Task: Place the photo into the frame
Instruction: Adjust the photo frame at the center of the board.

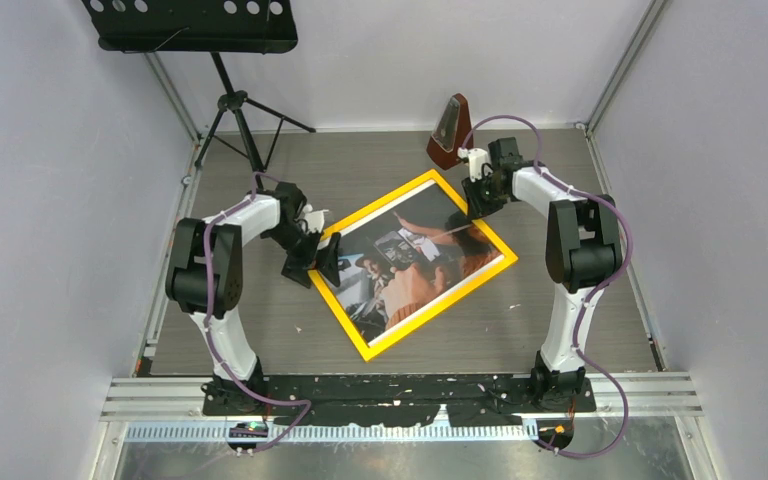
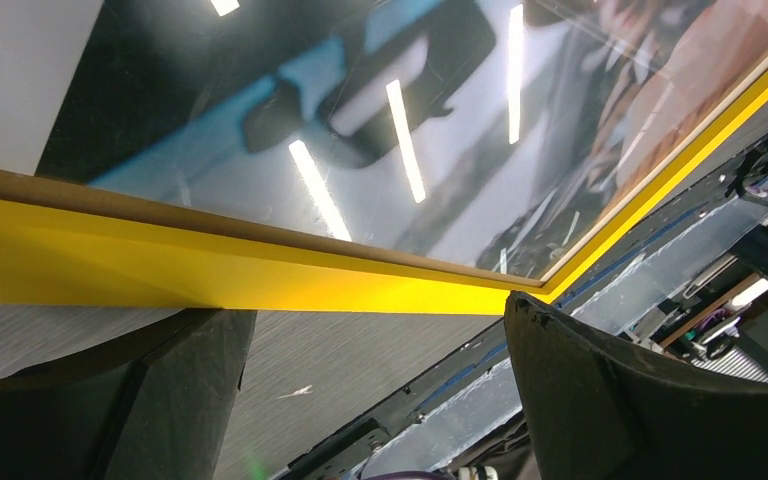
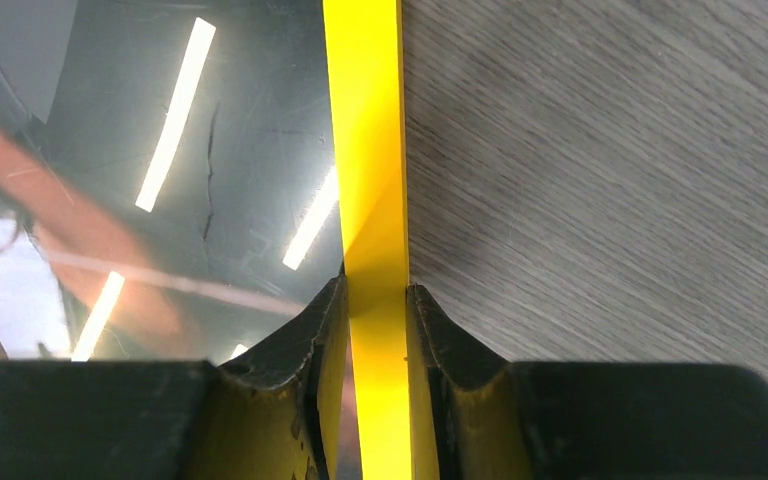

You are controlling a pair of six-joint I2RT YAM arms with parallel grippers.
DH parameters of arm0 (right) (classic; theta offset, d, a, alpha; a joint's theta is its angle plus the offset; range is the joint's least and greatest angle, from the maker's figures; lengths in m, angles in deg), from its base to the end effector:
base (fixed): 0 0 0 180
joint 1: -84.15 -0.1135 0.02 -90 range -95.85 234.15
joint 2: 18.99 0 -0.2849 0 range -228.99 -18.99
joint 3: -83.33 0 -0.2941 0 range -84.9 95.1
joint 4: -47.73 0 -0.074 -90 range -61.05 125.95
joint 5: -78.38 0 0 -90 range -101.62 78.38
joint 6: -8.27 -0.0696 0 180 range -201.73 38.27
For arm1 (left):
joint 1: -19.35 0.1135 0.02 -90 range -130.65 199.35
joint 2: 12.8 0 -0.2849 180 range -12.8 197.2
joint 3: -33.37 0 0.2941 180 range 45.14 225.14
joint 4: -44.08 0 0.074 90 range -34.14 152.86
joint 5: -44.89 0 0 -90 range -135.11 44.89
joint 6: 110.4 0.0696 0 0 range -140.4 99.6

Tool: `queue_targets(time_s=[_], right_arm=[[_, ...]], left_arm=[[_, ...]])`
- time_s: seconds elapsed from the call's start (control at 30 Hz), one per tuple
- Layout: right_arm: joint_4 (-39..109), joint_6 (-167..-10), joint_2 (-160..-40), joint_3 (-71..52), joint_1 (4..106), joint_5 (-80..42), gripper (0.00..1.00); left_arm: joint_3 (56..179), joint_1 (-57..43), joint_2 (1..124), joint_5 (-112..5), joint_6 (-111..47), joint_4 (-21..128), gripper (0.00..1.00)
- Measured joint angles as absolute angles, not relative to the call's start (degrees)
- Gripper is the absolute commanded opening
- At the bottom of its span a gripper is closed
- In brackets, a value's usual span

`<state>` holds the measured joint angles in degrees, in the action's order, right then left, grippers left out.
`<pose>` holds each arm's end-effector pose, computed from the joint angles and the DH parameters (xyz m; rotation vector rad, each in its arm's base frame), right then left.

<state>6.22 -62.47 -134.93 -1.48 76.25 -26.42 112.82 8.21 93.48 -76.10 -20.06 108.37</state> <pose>0.4784 0.0843 0.1404 -0.6976 2.5297 0.2749 0.3460 -0.1047 0.1206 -0.2883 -2.9484 0.8149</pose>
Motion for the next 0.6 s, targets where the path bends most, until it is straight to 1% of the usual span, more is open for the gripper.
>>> queue_targets(time_s=[0.6], right_arm=[[8.4,-62.9,-131.7,-6.4,78.8,-25.2,0.06]], left_arm=[[119.3,8.2,98.2,-76.9,-25.2,107.5,1.0]])
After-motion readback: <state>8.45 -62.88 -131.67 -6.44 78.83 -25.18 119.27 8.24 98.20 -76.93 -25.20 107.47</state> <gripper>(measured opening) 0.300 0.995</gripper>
